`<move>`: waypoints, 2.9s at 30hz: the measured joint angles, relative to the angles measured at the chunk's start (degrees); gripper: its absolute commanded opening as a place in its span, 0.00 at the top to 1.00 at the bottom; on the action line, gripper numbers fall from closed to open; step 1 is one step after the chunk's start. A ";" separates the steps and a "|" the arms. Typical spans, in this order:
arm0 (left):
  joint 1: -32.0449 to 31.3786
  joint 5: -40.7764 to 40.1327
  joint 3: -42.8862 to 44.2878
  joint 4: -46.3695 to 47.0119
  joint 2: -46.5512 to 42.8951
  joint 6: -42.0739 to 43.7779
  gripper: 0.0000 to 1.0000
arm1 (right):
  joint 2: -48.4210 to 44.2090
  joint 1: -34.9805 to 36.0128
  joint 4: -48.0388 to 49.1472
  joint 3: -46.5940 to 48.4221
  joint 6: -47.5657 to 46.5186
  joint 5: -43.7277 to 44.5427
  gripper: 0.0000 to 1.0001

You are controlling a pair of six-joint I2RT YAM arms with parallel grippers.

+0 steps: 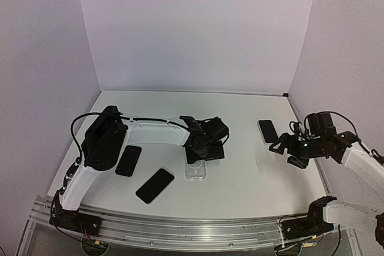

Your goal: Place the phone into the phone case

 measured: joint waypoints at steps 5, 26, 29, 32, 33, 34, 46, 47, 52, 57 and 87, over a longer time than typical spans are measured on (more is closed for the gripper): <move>-0.49 3.97 -7.42 6.11 -5.57 4.00 0.00 | -0.15 0.00 -0.31 -0.21 0.13 -0.02 0.06; -0.68 5.65 -27.20 11.73 -19.16 6.56 0.00 | 0.71 0.00 -1.79 -0.38 0.09 -0.39 0.03; -0.68 6.13 -27.53 11.73 -18.81 6.43 0.00 | 0.34 0.00 -2.42 -0.38 -0.04 -0.34 0.03; -0.68 7.06 -28.32 11.95 -18.66 6.41 0.00 | 0.08 0.00 -2.87 -0.38 -0.12 -0.13 0.03; -0.67 7.55 -28.45 12.03 -18.49 6.42 0.00 | 0.02 0.00 -2.97 -0.38 -0.14 -0.06 0.03; -0.66 8.09 -28.47 12.14 -18.20 6.42 0.00 | -0.03 0.00 -3.06 -0.38 -0.15 0.00 0.03; -0.68 15.63 -27.65 17.40 -15.93 8.41 0.00 | -2.26 0.00 -4.18 -0.38 -0.18 0.48 0.03; -0.72 16.49 -27.06 17.74 -15.43 8.71 0.00 | -2.50 0.00 -4.22 -0.38 -0.18 0.52 0.03; -1.24 18.93 -24.13 18.76 -13.33 10.76 0.00 | -3.31 0.00 -4.62 -0.38 -0.36 0.69 0.03; -2.07 17.61 -25.74 17.20 -15.16 14.28 0.00 | -3.33 0.00 -5.03 -0.38 -0.97 0.72 0.03; 6.58 10.82 -55.22 2.20 -41.03 28.05 0.00 | -2.84 0.00 -5.84 -0.38 -7.57 -1.27 0.02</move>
